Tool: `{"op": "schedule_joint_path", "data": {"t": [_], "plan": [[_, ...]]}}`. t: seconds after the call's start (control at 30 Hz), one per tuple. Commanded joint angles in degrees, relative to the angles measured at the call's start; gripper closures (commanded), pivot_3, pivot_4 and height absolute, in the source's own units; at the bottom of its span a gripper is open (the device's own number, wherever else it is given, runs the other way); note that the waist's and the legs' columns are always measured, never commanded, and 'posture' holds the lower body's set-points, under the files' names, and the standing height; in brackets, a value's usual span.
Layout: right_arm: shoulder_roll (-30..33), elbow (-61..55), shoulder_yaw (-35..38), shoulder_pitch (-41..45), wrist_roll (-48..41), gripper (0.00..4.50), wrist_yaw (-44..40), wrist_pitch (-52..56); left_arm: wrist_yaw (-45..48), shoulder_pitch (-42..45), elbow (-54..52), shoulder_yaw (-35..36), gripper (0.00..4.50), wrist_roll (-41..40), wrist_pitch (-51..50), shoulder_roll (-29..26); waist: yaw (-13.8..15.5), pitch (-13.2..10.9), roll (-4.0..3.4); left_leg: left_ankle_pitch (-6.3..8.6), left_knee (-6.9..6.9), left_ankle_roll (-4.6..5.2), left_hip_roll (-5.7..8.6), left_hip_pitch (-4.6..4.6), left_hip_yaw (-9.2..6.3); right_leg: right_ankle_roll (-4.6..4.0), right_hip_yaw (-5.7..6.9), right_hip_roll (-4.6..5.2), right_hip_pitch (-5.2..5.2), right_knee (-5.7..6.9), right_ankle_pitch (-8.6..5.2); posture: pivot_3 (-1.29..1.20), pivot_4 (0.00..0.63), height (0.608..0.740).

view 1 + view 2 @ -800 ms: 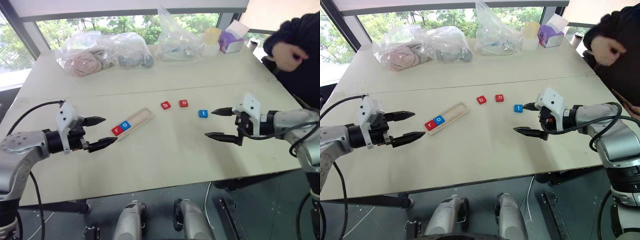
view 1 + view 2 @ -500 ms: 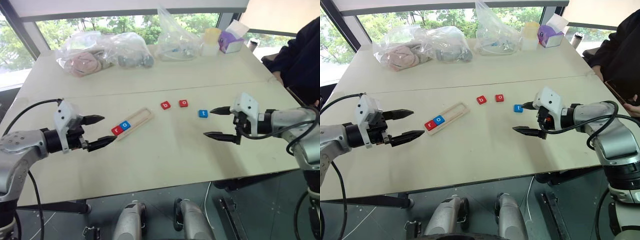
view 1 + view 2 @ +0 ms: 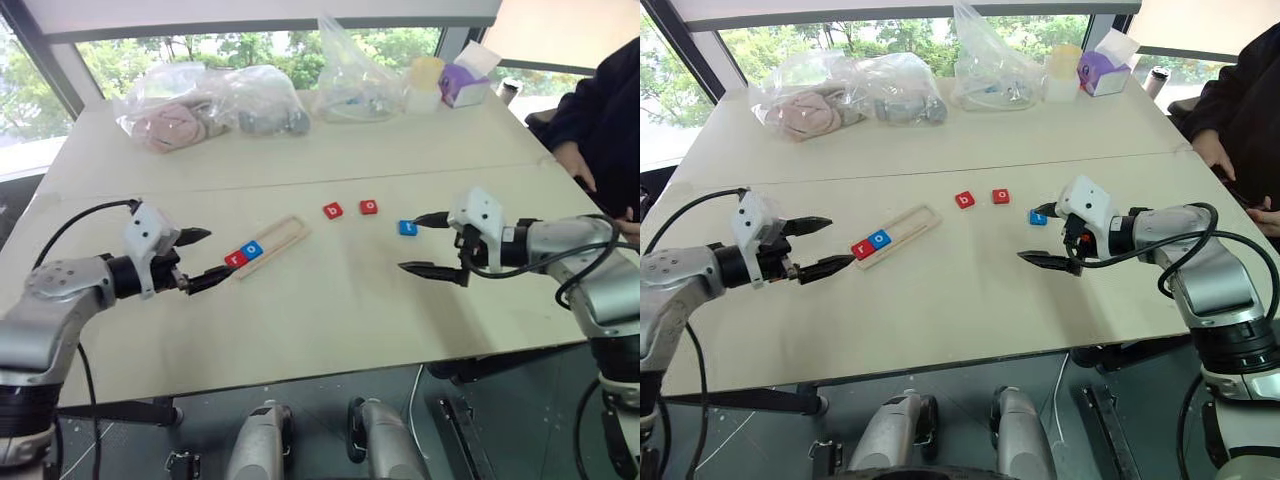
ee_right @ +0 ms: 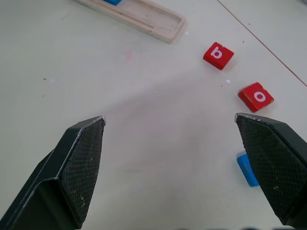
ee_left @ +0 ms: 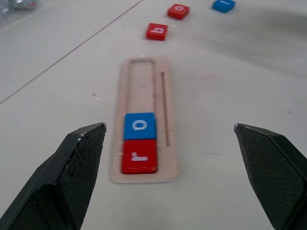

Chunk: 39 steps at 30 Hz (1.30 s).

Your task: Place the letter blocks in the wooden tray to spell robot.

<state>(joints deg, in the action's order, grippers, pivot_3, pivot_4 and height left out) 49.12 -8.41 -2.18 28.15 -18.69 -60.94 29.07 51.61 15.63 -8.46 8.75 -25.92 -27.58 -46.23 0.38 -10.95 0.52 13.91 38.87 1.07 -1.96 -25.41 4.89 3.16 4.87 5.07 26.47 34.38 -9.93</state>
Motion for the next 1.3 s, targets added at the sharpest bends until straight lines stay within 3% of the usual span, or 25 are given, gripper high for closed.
{"op": "schedule_joint_path", "data": {"t": [0.03,0.63,1.3], "plan": [[-0.02,-2.30,0.63,-0.30,0.31,0.05,0.76,-0.67,0.46,2.62,5.42,-2.30,0.00,3.04,4.27,1.60,0.29,0.01,-0.01,0.00,0.02,0.00,0.00,0.00,0.00,0.00,0.00,0.00,-0.01,0.00,0.01,0.00,0.150,0.725],[-0.23,-8.81,2.01,-5.63,-0.39,0.05,4.71,1.88,6.29,11.62,30.94,-8.53,0.00,11.62,18.86,9.08,0.39,0.03,0.03,0.00,0.18,0.03,-0.01,0.00,0.01,0.04,0.00,0.03,-0.02,0.17,0.06,0.00,0.150,0.725],[-0.25,-10.22,1.41,-6.37,-0.29,0.05,5.85,2.45,8.39,11.10,32.98,-10.34,0.00,14.55,21.86,10.76,0.42,0.06,0.05,-0.01,0.29,0.03,-0.01,0.06,-0.01,0.04,0.00,0.07,-0.03,0.35,0.06,0.00,0.150,0.725]]}}
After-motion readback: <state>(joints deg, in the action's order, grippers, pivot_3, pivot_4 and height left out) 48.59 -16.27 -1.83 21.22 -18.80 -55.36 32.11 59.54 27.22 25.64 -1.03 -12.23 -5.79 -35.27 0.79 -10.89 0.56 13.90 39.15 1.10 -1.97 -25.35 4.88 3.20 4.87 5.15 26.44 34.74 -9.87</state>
